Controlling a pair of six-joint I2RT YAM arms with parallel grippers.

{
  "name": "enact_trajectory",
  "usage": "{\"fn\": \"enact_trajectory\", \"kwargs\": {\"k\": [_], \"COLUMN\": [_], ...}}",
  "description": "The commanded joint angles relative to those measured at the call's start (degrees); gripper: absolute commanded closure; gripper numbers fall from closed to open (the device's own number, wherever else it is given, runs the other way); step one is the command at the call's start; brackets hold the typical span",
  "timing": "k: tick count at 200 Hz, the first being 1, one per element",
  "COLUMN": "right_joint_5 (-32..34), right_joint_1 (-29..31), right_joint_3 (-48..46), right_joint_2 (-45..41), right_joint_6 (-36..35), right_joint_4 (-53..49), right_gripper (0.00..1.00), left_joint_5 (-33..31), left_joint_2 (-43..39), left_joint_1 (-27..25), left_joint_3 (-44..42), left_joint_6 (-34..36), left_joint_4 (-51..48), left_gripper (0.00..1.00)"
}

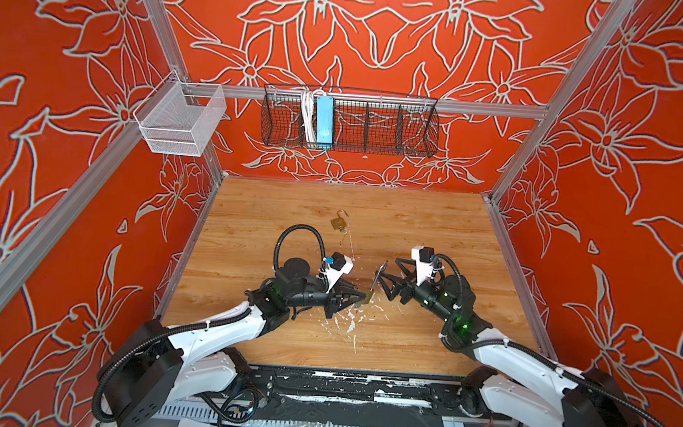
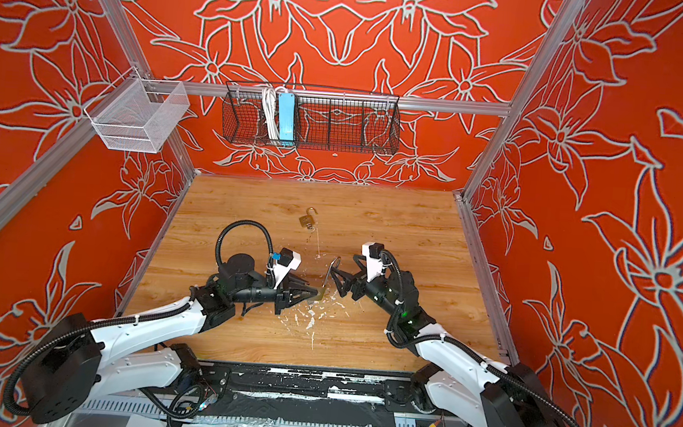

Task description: Unlock with the key

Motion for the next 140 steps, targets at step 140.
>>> {"fn": "enact_trajectory", "kwargs": {"k": [140], "right_joint_5": [0.6], "right_joint_1": [0.1], "right_joint_3": [2.3], "right_joint_2": [0.9], "right_joint_6": [-0.8], "right_joint_4": [-0.5], "right_gripper": [0.02], "left_joint_5": [-6.9], "left_joint_2": [-2.5], "left_joint_1": [-1.6], "left_joint_3": [1.0], "left_joint_6": [3.6], "left_joint_4": [2.5], "left_gripper": [1.0]}}
